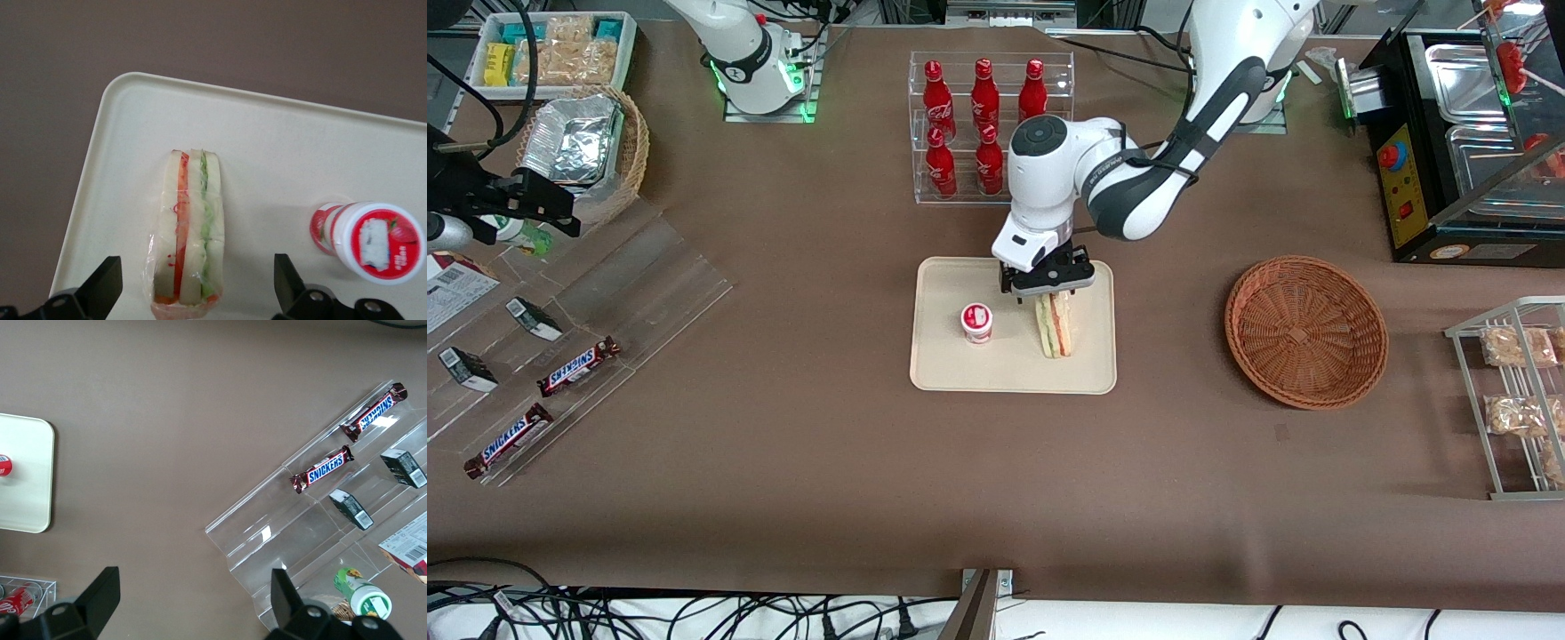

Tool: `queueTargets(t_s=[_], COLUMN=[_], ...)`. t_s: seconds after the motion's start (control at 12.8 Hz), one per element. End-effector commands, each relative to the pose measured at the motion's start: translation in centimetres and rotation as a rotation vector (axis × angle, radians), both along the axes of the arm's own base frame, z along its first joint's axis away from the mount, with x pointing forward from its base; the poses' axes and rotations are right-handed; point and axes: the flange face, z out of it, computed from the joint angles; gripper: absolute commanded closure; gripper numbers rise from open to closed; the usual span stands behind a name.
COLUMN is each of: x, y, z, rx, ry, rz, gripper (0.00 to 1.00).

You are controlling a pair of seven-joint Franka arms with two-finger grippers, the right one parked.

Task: Place sandwich from basket to tray

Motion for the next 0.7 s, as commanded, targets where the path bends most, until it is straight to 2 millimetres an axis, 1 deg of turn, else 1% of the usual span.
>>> queueTargets(t_s=[0.0,0.08,0.23,0.31,0.47,0.55,0.62], x=[1.8,2.7,4.8,5.6,8.1,9.5,11.1], y=[-0.9,-0.9,0.0,0.4,2.9,4.9,7.4], z=[5.6,7.1,10.7,12.0,14.8,16.1,17.2], rx=[-0.012,-0.014,0.001,-0.011,-0.022,-0.025,-0.035], ry=[0.005,0.001,-0.012,-0.006,0.020,0.059,0.096], rz=[0.080,0.104,0.161,0.190,0.222,0.219,0.210], gripper=[0.00,0.00,0.00,0.00,0.00,0.00,0.00])
